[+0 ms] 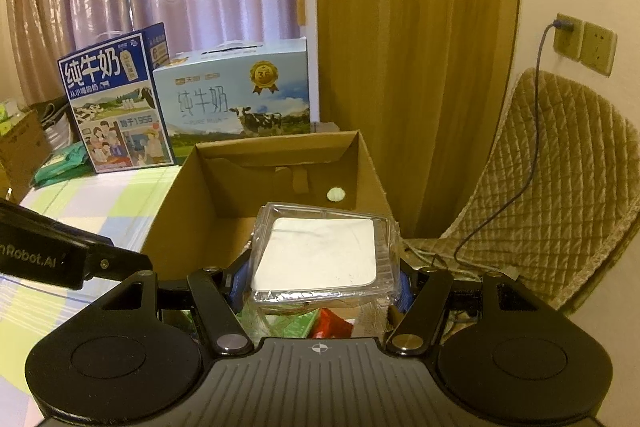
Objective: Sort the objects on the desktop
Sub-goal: 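Lower the tea bag and tray into the cardboard box, then open both tools and lift them away from the box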
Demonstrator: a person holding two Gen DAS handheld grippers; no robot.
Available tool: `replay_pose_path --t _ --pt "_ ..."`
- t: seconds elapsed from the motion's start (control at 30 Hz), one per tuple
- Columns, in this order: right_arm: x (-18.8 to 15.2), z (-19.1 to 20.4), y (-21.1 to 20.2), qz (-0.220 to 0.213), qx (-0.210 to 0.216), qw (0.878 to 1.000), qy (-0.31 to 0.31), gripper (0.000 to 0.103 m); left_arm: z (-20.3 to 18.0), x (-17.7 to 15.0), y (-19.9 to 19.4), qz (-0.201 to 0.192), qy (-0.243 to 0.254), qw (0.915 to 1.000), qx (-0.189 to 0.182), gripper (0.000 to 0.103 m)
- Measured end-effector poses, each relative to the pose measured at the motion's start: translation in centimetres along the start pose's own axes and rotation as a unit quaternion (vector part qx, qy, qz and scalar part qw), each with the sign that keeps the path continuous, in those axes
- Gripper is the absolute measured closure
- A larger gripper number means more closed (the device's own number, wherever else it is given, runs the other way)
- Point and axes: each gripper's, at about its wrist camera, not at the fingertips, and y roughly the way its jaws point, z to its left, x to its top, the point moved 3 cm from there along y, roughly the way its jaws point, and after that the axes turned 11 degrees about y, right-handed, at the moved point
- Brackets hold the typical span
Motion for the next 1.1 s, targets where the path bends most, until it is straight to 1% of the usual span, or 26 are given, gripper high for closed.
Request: replay_pose_path --t 0.1,0.13,0.17,0.2,0.27,0.33,0.37,0.5,0.57,0.67,0.73,0.87,0.93,1.03,1.1 --pt "0.3 0.1 0.6 0.010 0.007 1.000 0.012 0.040 0.6 -0.2 -0.4 -0.004 0.002 1.0000 0.007 0.055" --pt "0.4 0.1 0.8 0.015 0.012 1.000 0.017 0.040 0.8 -0.3 -0.5 -0.004 0.000 1.0000 0.008 0.050" --pt "0.5 0.2 1.0 0.019 0.015 1.000 0.021 0.038 1.0 -0.4 -0.6 -0.004 -0.002 1.0000 0.009 0.045" --pt "0.7 0.3 1.1 0.022 0.019 0.999 0.024 0.037 1.2 -0.6 -0.6 -0.003 -0.003 0.9999 0.010 0.042" --pt "0.9 0.3 1.2 0.020 0.019 0.999 0.025 0.028 1.6 -0.8 -0.7 -0.002 -0.004 0.9999 0.013 0.035" --pt "1.2 0.2 1.1 0.014 0.021 0.999 0.028 0.024 2.0 -1.2 -0.9 -0.002 -0.007 0.9999 0.014 0.031" --pt "1.3 0.2 0.9 0.011 0.021 0.999 0.030 0.023 2.1 -1.3 -0.9 -0.001 -0.009 0.9999 0.015 0.028" --pt "1.2 -0.3 0.3 0.007 0.018 0.999 0.038 0.020 2.5 -2.2 -1.2 -0.002 -0.014 0.9997 0.018 0.024" --pt "0.9 -0.6 -0.4 0.008 0.018 0.999 0.042 0.018 2.5 -2.8 -1.6 -0.009 -0.018 0.9996 0.018 0.013" --pt "0.1 -1.3 -1.5 0.010 0.015 0.999 0.049 0.013 2.2 -3.5 -2.6 -0.023 -0.013 0.9994 0.023 0.006" --pt "-0.6 -1.8 -2.5 0.012 0.014 0.998 0.055 0.010 1.8 -4.1 -3.4 -0.032 -0.010 0.9991 0.027 0.002" --pt "-1.8 -2.6 -5.1 0.014 0.009 0.998 0.059 0.006 0.7 -5.3 -5.1 -0.050 -0.007 0.9979 0.040 0.002" --pt "-2.4 -2.8 -6.5 0.013 0.008 0.998 0.059 0.004 0.2 -6.1 -6.1 -0.061 -0.014 0.9970 0.046 0.001" --pt "-3.2 -3.0 -8.7 0.009 0.008 0.998 0.061 0.002 -0.3 -7.2 -7.4 -0.075 -0.033 0.9957 0.045 0.001" --pt "-3.6 -3.0 -10.0 0.010 0.008 0.998 0.063 0.002 -0.7 -8.0 -8.1 -0.077 -0.039 0.9952 0.046 0.001"
